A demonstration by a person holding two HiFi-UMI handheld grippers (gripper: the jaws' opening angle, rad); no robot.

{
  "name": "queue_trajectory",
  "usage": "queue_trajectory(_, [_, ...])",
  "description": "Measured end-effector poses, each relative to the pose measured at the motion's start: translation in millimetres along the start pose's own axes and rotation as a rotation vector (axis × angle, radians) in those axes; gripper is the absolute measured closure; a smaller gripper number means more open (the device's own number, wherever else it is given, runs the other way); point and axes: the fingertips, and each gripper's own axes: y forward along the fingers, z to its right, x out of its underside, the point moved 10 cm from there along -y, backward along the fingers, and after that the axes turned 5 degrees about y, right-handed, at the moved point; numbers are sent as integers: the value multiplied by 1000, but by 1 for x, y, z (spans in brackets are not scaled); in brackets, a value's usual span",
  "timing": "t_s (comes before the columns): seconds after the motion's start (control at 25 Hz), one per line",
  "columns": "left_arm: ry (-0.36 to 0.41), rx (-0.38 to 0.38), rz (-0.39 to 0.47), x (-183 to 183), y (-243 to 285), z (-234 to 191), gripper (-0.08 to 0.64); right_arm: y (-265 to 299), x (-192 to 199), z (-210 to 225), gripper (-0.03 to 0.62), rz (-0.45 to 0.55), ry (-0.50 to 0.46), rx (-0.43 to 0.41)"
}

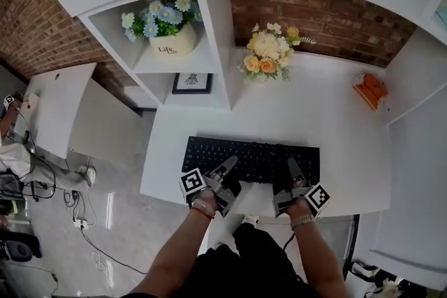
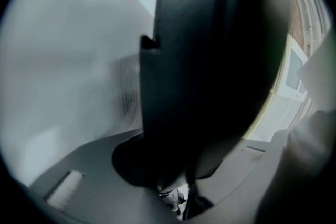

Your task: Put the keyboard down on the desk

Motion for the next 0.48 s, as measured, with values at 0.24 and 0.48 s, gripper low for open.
queue_trajectory(0.24, [-9, -37, -22, -8, 16, -3, 477, 8, -6, -3, 523, 31, 40, 52])
queue_trajectory(0.48, [-21, -9, -41, -11, 32, 6, 399, 14, -13, 0, 523, 73, 63, 80])
